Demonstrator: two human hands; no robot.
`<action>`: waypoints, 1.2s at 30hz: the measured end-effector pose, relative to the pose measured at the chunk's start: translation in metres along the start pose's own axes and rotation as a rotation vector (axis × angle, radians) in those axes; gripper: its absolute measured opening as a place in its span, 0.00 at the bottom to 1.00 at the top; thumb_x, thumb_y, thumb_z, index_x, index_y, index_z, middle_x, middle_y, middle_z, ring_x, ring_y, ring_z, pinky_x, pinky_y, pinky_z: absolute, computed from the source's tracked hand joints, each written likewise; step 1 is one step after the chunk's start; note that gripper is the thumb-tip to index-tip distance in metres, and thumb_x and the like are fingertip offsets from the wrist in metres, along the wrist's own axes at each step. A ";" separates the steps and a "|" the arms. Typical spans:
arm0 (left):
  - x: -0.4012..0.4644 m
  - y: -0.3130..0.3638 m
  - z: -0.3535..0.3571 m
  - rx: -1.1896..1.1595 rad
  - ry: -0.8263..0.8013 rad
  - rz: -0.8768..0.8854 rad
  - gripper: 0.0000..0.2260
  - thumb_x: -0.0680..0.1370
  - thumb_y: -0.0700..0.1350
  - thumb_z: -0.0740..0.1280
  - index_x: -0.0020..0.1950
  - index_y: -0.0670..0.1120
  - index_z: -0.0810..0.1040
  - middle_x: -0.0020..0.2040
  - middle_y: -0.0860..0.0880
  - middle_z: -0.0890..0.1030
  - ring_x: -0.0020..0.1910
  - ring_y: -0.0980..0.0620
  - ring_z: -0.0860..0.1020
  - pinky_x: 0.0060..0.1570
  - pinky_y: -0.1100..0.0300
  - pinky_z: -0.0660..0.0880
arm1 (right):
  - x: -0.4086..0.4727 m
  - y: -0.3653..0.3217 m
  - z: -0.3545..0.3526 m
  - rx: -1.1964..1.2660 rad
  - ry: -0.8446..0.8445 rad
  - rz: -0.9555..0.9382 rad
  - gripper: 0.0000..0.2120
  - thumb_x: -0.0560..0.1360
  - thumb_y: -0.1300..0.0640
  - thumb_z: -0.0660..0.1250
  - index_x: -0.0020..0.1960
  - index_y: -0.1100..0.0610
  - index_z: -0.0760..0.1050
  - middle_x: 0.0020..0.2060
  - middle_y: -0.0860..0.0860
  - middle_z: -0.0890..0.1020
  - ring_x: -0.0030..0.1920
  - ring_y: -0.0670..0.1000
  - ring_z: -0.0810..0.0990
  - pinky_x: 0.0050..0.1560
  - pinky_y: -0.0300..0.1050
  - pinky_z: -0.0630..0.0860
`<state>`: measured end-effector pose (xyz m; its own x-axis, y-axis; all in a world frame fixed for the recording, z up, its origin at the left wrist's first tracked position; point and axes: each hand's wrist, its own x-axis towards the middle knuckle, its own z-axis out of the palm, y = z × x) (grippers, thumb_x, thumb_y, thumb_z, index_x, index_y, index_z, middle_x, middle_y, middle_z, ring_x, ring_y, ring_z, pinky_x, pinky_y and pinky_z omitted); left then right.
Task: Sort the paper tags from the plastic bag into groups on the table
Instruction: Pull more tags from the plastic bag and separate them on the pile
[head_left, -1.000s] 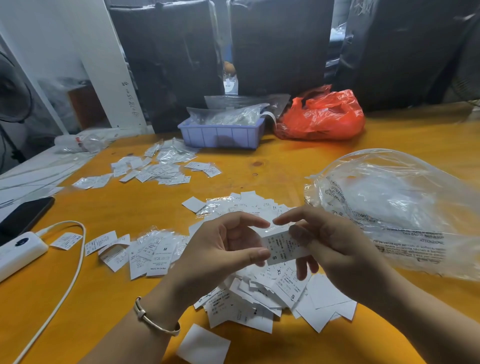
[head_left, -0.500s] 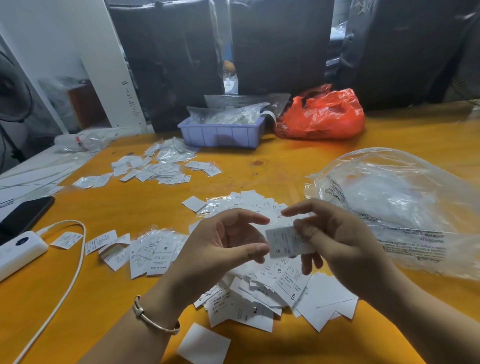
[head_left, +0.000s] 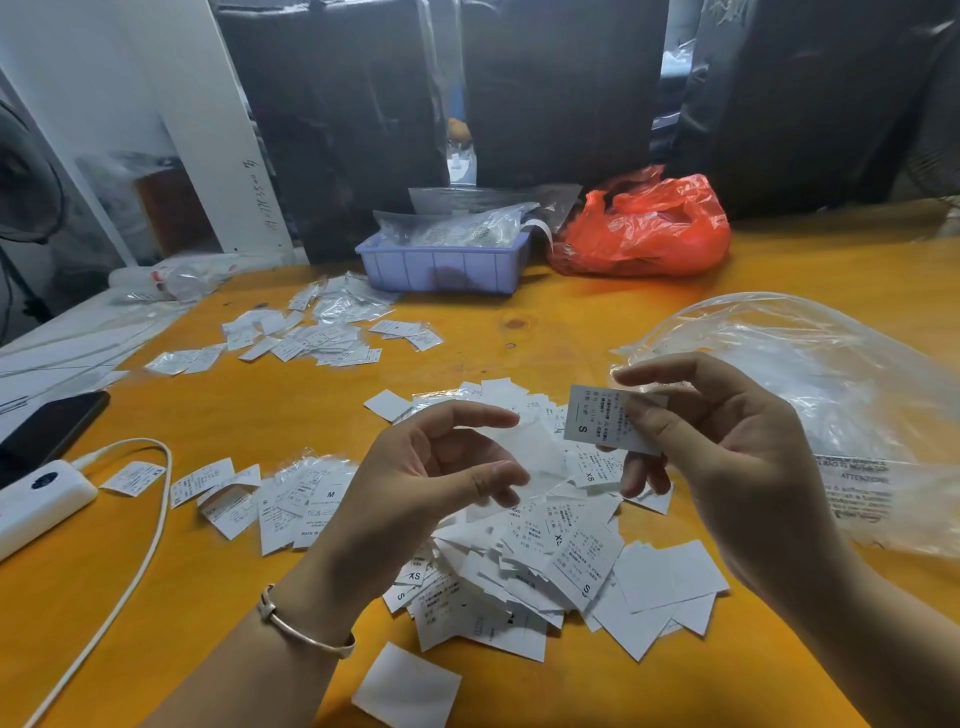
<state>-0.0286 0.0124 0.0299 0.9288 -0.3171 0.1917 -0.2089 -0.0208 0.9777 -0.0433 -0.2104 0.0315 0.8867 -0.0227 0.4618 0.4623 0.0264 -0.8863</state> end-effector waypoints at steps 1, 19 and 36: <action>0.000 0.000 0.000 0.000 -0.002 0.000 0.15 0.68 0.47 0.77 0.54 0.53 0.83 0.42 0.43 0.86 0.38 0.48 0.84 0.41 0.60 0.79 | 0.000 0.000 0.000 -0.005 -0.004 -0.003 0.07 0.77 0.65 0.64 0.51 0.58 0.78 0.36 0.59 0.84 0.25 0.54 0.78 0.26 0.40 0.72; 0.000 -0.001 0.002 -0.011 -0.045 0.001 0.15 0.69 0.44 0.77 0.55 0.51 0.83 0.42 0.43 0.85 0.39 0.48 0.84 0.42 0.60 0.79 | -0.006 0.003 0.006 -0.114 -0.199 -0.018 0.09 0.76 0.66 0.66 0.51 0.55 0.77 0.35 0.53 0.84 0.27 0.54 0.79 0.27 0.40 0.72; -0.001 0.001 0.001 0.006 -0.093 -0.032 0.14 0.71 0.40 0.75 0.54 0.51 0.83 0.46 0.44 0.86 0.41 0.49 0.84 0.43 0.63 0.79 | 0.000 0.005 0.000 0.053 -0.246 0.182 0.03 0.74 0.64 0.66 0.47 0.58 0.76 0.35 0.61 0.83 0.25 0.53 0.77 0.26 0.40 0.71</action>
<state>-0.0297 0.0116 0.0301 0.9025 -0.4032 0.1516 -0.1821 -0.0382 0.9825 -0.0408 -0.2100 0.0276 0.9274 0.2293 0.2956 0.2898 0.0597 -0.9552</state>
